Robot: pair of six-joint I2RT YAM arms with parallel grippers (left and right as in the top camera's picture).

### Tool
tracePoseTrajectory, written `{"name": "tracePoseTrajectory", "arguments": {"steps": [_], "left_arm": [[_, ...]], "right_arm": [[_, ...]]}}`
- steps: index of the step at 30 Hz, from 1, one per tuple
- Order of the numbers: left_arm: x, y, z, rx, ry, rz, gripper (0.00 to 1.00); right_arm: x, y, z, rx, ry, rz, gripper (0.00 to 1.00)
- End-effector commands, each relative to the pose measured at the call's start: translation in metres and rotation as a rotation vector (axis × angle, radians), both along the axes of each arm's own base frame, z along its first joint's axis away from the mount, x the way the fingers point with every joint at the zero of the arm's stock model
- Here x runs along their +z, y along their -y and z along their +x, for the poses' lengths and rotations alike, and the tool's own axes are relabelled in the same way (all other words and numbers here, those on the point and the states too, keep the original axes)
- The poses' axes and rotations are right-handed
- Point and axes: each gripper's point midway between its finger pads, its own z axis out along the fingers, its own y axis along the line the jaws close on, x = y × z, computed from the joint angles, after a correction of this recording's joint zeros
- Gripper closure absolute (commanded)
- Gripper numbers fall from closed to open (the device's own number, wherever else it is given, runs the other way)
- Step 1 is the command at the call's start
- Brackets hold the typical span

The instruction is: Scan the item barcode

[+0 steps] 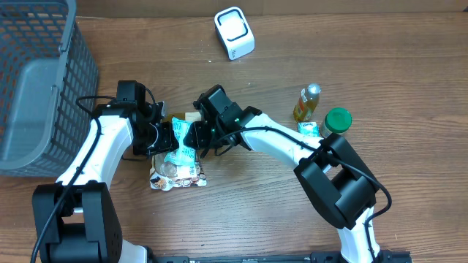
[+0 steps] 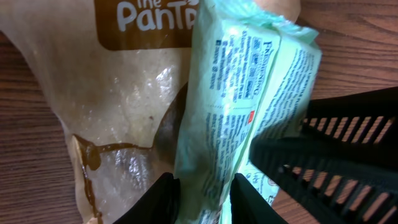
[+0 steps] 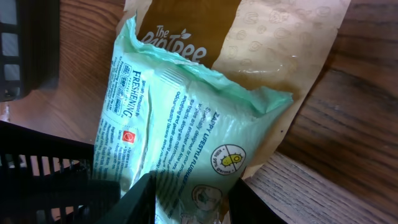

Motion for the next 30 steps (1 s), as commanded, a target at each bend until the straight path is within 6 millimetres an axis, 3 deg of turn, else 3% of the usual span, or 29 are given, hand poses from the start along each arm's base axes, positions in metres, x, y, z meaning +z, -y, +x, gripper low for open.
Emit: {"name": "tracePoseTrajectory", "arguments": {"steps": [1,8,15,17,18,21,25,30], "left_arm": [[-0.006,0.002,-0.004,-0.026,-0.011,0.001,0.73],[-0.006,0.002,-0.003,-0.026,-0.009,0.001,0.81],[-0.006,0.002,-0.003,-0.026,-0.008,0.001,0.75],[-0.006,0.002,-0.003,-0.026,-0.008,0.001,0.74],[-0.006,0.002,-0.003,-0.026,-0.008,0.001,0.73],[-0.005,0.004,-0.003,-0.024,-0.008,-0.007,0.64],[0.001,0.019,-0.003,-0.036,-0.005,-0.107,0.67],[0.007,0.024,0.000,-0.040,0.007,-0.138,0.59]], "right_arm": [[-0.005,-0.001,-0.003,-0.003,0.021,-0.026,0.66],[-0.005,-0.006,-0.006,0.005,0.036,-0.026,0.66],[-0.008,-0.005,-0.006,-0.001,0.045,-0.044,0.83],[-0.008,-0.005,-0.006,-0.001,0.045,-0.044,0.95],[-0.008,-0.005,-0.006,-0.001,0.044,-0.045,0.96],[-0.009,-0.004,-0.006,0.005,0.047,-0.048,0.96],[-0.005,-0.007,-0.004,0.007,0.061,-0.036,0.96],[0.017,0.001,0.004,0.000,0.095,-0.019,0.96]]}}
